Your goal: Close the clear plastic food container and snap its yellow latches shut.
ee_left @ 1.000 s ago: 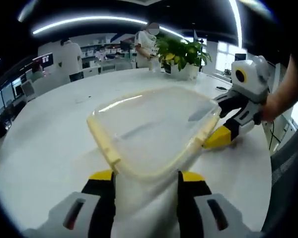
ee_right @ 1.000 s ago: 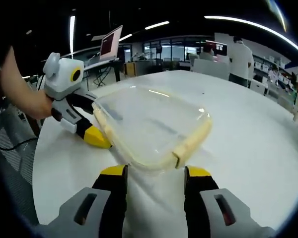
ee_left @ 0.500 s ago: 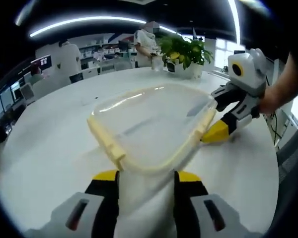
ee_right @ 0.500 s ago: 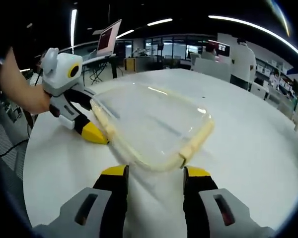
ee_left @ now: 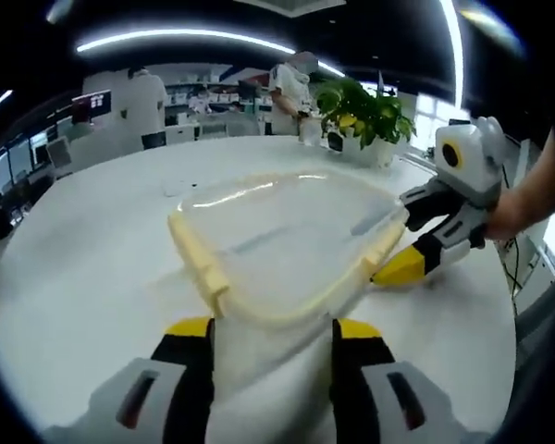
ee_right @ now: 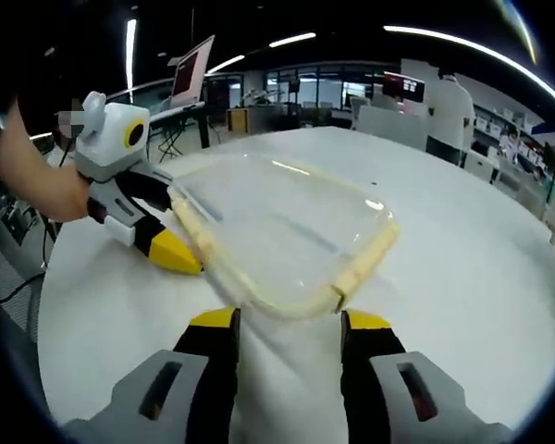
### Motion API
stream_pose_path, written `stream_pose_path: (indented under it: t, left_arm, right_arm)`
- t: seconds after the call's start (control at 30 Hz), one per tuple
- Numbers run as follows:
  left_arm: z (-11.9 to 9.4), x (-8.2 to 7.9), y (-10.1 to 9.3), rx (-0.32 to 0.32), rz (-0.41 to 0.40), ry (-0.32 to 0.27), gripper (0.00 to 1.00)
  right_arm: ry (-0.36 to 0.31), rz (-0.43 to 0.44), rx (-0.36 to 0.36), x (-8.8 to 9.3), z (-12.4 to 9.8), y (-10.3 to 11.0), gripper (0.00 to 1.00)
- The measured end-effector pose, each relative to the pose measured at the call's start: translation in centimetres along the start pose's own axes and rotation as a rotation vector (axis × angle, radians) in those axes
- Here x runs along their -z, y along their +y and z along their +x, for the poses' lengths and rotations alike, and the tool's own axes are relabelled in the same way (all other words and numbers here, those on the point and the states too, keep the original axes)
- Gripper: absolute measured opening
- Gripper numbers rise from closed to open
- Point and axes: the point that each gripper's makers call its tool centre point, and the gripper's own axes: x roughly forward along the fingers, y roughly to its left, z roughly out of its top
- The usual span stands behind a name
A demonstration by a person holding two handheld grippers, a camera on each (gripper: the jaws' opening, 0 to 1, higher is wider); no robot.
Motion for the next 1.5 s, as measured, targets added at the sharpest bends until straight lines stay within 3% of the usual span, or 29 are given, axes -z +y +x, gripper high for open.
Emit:
stream_pose_path:
  t: [0.27, 0.37, 0.47, 0.8, 0.9, 0.93, 1.0, 1.1, 1.2, 1.5]
  left_arm:
    - [-0.2, 0.2, -0.1, 0.004, 0.015, 0.015, 0.46]
    - [-0.2, 0.1, 0.0, -0.006, -0.057, 0.014, 0.45]
    - [-0.2, 0.4, -0.3, -0.012, 0.010, 0.031, 0.44]
    - [-1.2, 0.4, -0.2, -0.014, -0.016, 0.008, 0.43]
    - [-1.4, 0.1, -0.2, -0.017, -0.037, -0.023, 0.51]
    - [-1.5, 0.0, -0.1, -0.020, -0.041, -0.034, 0.56]
    - [-1.5, -0.3, -0.3, -0.012, -0.052, -0.065, 0.66]
    - [-1.5, 0.3, -0.5, 0.006, -0.074, -0.044, 0.80]
    - [-2.0, 0.0, -0.5, 0.008, -0.126, -0.083, 0.90]
    - [-3.8, 0.4, 0.0, -0.023, -0.197, -0.115, 0.98]
  right_arm:
    - [-0.009, 0.010, 0.006, 0.1, 0.0, 0.0, 0.40]
    - [-0.010, 0.023, 0.007, 0.1, -0.1, 0.0, 0.40]
    - [-0.007, 0.025, 0.005, 0.1, -0.2, -0.1, 0.40]
    - [-0.046, 0.065, 0.024, -0.1, -1.5, -0.1, 0.44]
    - [-0.049, 0.082, 0.020, 0.2, -1.7, 0.1, 0.53]
    - [-0.093, 0.156, -0.002, -0.2, -1.7, 0.5, 0.58]
    - [-0.126, 0.198, 0.006, -0.5, -1.9, 0.4, 0.70]
    - [-0.123, 0.209, 0.010, 0.0, -1.9, 0.4, 0.83]
    - [-0.120, 0.213, 0.000, 0.2, -2.0, 0.8, 0.88]
    - [-0.145, 0.228, 0.045, 0.5, -4.3, 1.0, 0.94]
